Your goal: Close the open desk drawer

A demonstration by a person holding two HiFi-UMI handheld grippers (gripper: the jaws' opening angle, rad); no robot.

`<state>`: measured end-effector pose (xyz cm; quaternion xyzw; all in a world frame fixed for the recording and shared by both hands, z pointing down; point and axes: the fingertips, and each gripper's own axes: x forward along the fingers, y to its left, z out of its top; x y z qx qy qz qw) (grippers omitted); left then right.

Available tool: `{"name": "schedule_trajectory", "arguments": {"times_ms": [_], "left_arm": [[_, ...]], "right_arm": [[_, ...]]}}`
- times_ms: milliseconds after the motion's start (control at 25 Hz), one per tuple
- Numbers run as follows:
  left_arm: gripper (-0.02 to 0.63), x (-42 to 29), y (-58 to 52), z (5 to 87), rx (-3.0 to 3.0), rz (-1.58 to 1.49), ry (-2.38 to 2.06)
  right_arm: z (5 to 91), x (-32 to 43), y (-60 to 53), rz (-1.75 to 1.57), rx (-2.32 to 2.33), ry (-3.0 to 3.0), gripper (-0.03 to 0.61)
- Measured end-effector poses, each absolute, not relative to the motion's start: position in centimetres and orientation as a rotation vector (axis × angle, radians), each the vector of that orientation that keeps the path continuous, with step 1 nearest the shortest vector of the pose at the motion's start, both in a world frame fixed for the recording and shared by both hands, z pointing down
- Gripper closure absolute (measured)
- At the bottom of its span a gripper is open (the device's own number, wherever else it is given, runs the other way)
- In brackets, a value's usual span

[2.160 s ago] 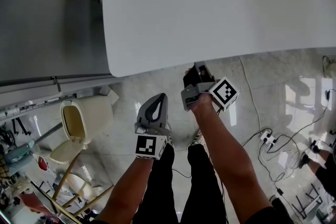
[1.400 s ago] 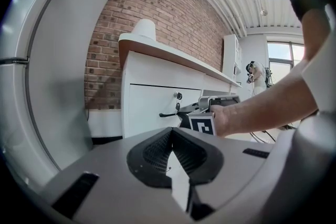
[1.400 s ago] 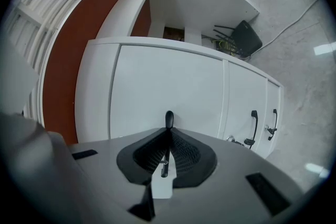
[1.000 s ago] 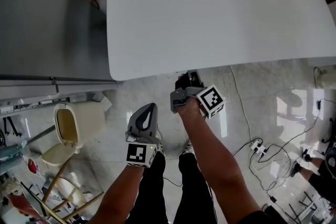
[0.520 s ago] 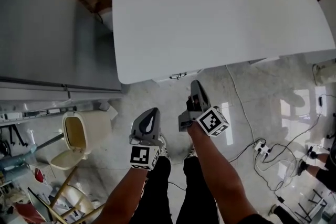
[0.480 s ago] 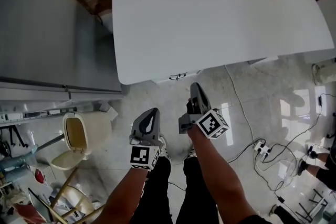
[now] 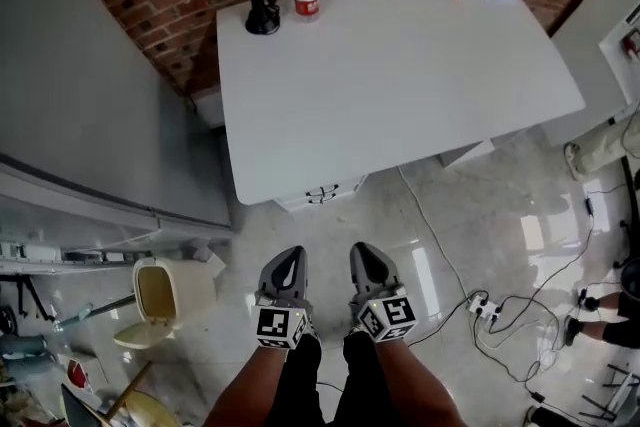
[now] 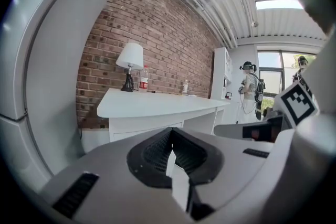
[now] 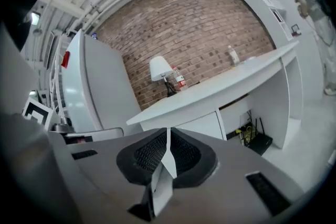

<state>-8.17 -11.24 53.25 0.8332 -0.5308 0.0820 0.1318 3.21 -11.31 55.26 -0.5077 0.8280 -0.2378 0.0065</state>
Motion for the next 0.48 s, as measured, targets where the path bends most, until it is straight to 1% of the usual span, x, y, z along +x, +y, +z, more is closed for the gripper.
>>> {"name": "schedule_trajectory", "arguments": {"times_ms": [200, 480], "left_arm": [[0.606, -6.9, -11.3, 48.8, 2.442, 0.223, -1.512], [0.606, -5.9, -7.7, 42.2, 2.47, 0.234, -1.442]], "right_arm": [[48.6, 3.0, -9.5, -0.564, -1.517, 2.74, 0.538], [41.2, 4.0, -7.6, -0.399, -1.562, 2.777, 0.538]]}}
